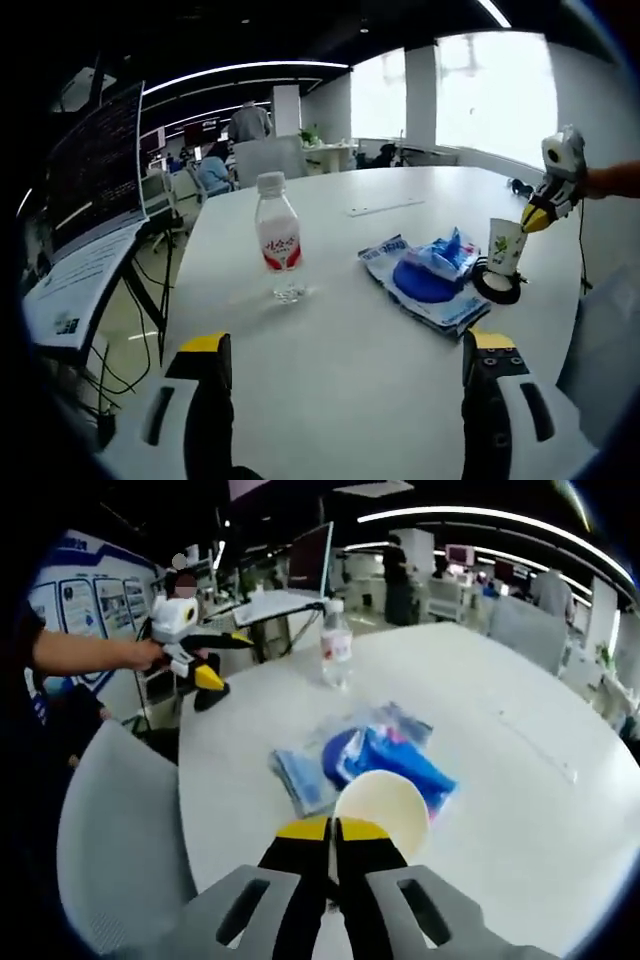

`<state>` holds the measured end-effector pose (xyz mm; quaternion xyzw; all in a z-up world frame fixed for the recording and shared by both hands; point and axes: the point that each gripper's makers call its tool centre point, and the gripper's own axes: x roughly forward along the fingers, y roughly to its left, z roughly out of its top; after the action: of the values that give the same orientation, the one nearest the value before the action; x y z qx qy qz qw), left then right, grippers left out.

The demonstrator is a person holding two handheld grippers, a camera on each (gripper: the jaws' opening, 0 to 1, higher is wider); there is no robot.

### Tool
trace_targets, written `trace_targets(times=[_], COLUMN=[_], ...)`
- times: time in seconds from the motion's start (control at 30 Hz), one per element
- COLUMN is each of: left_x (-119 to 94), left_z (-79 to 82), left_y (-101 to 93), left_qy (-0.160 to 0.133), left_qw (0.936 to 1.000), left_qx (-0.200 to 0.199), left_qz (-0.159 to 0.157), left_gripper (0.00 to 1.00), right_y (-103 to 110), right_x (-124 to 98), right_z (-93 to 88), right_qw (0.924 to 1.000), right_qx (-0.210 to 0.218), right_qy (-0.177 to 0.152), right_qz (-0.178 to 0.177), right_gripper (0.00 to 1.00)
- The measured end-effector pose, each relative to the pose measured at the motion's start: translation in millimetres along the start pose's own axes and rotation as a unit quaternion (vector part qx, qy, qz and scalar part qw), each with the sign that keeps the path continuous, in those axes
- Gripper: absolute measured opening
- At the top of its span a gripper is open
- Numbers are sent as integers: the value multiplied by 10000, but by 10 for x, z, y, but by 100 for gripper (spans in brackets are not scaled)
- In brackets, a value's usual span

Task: Arrange the tabletop items into an orderly group along one side of the table until the central work area is clear of visible clutter.

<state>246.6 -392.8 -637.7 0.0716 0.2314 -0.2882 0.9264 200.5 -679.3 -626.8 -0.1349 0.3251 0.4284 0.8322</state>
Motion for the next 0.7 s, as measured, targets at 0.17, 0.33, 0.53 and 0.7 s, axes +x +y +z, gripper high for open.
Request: trace_targets(times=[0.17, 0.33, 0.53, 0.7], left_x=[-8, -21, -48, -78], left_z=[-47, -89, -84, -57], left_y=[21, 10, 16, 4], left_qy=[-8, 18, 11, -32], left_qw=[10000, 10000, 9999, 9999], left_qx=[-80, -79, -75, -101], left_qz=[41, 55, 71, 75], left_gripper=[95, 96, 95, 95], right_y=[-60, -103, -116, -143], right_x=[3, 12, 36, 52], right_z=[179, 350, 483, 631], right_qw=[9997, 9992, 9982, 9970], right_qx=[-232, -392, -595, -773], right_qy=[0, -39, -44, -47], right_qz=[-36, -43, -46, -35], right_gripper=[0, 0, 0, 0])
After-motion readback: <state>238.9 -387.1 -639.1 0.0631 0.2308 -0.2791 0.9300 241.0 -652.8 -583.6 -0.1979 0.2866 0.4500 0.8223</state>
